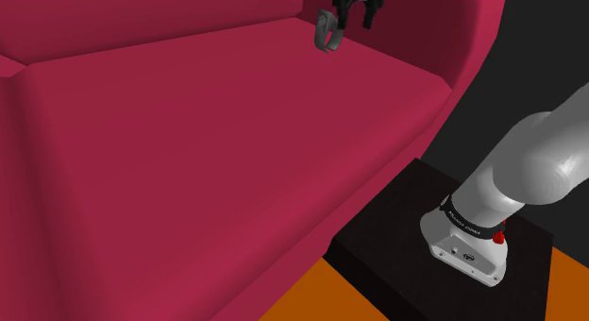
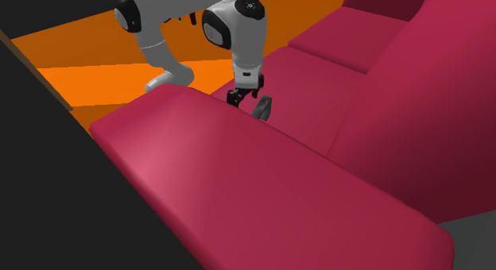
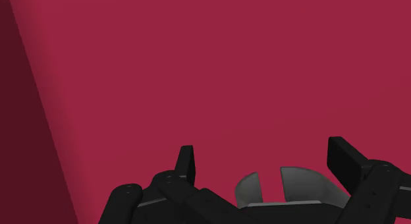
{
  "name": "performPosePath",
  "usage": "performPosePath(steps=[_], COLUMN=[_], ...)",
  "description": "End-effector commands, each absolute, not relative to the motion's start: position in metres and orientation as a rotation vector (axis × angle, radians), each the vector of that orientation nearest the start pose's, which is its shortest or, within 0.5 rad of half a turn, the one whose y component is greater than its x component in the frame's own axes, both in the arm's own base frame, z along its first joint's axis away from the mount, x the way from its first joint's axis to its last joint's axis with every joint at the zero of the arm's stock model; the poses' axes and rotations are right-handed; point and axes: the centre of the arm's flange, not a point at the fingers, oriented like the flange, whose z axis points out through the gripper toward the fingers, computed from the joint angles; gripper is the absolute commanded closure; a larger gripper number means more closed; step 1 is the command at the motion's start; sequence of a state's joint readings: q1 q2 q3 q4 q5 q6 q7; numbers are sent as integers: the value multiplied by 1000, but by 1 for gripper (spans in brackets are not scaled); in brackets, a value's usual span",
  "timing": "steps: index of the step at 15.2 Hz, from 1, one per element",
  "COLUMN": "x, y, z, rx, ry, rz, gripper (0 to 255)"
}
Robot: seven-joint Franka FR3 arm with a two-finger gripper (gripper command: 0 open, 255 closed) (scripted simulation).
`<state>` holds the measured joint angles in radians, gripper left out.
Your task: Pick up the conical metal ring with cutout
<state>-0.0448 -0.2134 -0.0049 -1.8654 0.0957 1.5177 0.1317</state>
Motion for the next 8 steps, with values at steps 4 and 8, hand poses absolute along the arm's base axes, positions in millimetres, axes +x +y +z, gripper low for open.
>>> performPosePath(steps=[4, 8], x=[551, 574], y=[-41, -52], z=[590, 577], rx=[-2946, -2916], ry=[441, 491], rz=[329, 365], gripper=[0, 0])
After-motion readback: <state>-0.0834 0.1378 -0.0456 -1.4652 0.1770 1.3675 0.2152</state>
